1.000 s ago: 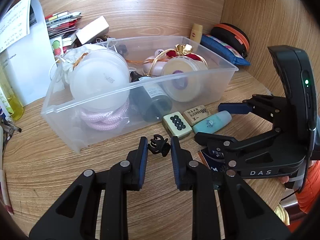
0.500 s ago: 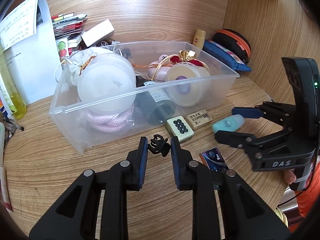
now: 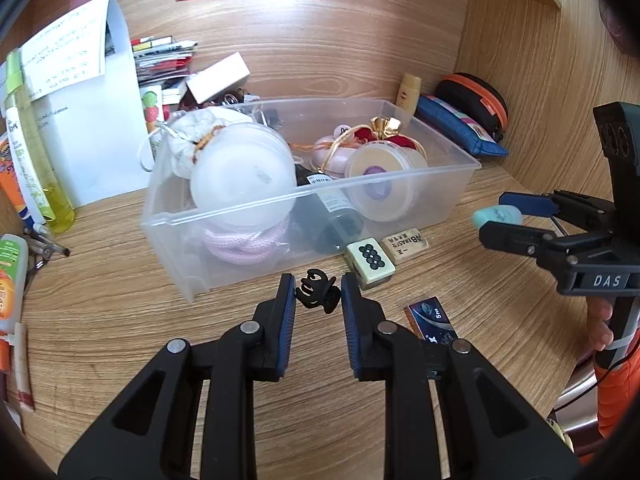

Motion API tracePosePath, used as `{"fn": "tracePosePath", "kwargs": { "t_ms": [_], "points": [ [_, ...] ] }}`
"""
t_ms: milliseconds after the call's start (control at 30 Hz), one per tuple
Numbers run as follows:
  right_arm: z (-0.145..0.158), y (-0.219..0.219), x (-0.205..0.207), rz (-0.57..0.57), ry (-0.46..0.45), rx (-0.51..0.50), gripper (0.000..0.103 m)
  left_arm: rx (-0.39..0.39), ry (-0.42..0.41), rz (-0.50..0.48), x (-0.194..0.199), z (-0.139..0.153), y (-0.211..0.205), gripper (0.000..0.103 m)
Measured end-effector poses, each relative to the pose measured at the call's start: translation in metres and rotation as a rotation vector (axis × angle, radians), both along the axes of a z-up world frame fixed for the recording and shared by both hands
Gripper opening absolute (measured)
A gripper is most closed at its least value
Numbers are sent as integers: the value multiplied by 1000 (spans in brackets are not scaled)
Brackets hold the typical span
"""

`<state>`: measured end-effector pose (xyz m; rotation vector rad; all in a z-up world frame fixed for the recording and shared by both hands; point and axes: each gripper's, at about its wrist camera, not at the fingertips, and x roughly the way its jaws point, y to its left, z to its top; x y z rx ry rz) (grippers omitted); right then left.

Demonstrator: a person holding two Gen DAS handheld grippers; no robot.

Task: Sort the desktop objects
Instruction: 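Carry the hair clip and light blue bottle over the clear box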

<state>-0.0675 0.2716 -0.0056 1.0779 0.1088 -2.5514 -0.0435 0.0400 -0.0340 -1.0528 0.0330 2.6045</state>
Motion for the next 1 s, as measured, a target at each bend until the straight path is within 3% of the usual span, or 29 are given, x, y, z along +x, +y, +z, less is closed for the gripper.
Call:
{"fn": "tracePosePath", "kwargs": {
  "t_ms": [467, 1000],
  "points": [
    [28, -2, -8, 12, 77, -26, 71, 36, 82, 81, 1, 38, -33, 22],
    [44, -40, -50, 86, 88, -20, 71, 44, 91, 155, -32, 43, -61, 22]
  ]
}}
